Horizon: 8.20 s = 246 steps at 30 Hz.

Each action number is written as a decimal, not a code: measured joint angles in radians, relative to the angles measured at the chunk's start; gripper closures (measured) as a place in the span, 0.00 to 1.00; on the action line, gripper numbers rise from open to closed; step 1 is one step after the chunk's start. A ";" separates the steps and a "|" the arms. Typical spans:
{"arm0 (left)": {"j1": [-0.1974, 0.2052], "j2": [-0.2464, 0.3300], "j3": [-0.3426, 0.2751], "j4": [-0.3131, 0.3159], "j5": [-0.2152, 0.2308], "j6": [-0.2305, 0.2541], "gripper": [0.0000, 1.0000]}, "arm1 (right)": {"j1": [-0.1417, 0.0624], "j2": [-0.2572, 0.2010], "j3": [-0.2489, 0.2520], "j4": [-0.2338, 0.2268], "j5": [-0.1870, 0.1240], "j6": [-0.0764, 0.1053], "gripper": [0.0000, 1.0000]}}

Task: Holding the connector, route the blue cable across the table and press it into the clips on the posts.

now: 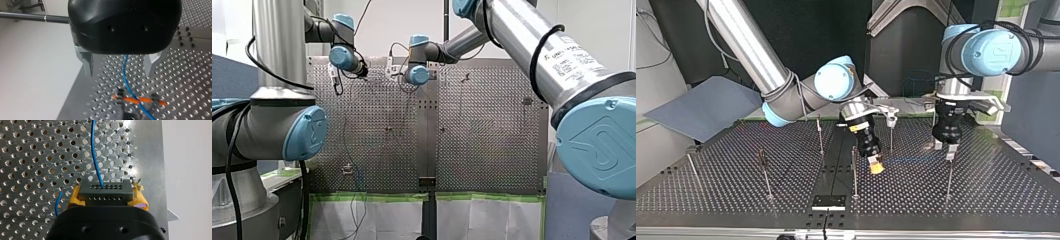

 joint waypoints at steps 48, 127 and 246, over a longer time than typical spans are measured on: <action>-0.024 -0.164 0.144 0.051 -0.005 -0.055 0.68 | 0.003 0.001 0.000 0.003 -0.003 -0.003 1.00; -0.118 -0.269 -0.218 0.216 -0.236 -0.019 1.00 | 0.013 0.008 0.307 0.025 -0.003 -0.012 1.00; -0.104 -0.464 -0.027 0.078 -0.179 0.000 0.00 | -0.162 0.051 0.322 0.019 -0.143 0.018 1.00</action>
